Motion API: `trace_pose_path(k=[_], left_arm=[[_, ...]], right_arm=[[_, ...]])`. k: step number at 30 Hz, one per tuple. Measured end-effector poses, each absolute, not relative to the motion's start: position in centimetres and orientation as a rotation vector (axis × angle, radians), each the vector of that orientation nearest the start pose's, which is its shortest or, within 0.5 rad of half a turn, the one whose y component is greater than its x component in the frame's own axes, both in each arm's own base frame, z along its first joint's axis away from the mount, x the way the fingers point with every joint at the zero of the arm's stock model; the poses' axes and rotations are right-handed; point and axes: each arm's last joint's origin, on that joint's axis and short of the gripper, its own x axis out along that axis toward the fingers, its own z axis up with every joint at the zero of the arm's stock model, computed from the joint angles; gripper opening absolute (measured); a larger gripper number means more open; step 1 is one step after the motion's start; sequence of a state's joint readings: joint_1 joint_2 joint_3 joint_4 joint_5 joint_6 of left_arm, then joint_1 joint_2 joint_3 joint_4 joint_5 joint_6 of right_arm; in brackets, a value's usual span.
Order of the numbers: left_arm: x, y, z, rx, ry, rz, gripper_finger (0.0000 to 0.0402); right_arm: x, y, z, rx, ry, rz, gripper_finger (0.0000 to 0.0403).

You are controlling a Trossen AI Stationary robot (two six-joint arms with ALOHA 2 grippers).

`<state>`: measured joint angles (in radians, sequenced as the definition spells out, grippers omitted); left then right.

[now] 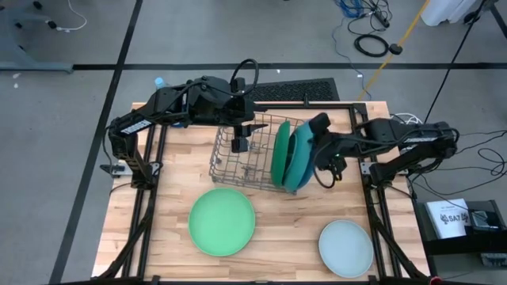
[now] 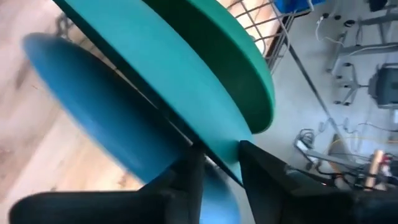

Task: Sort dishes
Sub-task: Put the green plate into the dish rack

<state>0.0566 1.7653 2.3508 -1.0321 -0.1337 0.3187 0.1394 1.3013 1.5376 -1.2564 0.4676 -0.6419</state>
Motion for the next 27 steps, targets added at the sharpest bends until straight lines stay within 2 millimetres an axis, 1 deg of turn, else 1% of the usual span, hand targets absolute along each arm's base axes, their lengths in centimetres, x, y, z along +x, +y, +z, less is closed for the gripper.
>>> trace_pose_path(k=[4,7,10,14,18,27], left_arm=[[32.8,2.3,50.6,0.330,0.474,0.115,0.0182],[32.8,2.2,50.6,0.330,0.476,0.114,0.0182],[32.8,2.3,50.6,0.330,0.477,0.114,0.0182],[32.8,2.2,50.6,0.330,0.479,0.113,0.0182],[32.8,2.3,50.5,0.331,0.483,0.113,0.0182],[32.8,2.2,50.5,0.330,0.484,0.113,0.0182]], right_arm=[[23.2,1.7,39.0,-0.968,1.090,-0.023,0.0073],[23.5,1.6,39.0,-1.004,1.076,-0.027,0.0051],[23.8,1.3,39.1,-1.022,1.063,-0.033,0.0030],[23.9,0.7,39.0,-1.028,1.096,-0.067,0.0013],[24.2,0.7,38.5,-1.034,1.126,-0.052,0.0004],[25.7,0.8,36.9,-1.072,1.224,-0.002,0.0002]])
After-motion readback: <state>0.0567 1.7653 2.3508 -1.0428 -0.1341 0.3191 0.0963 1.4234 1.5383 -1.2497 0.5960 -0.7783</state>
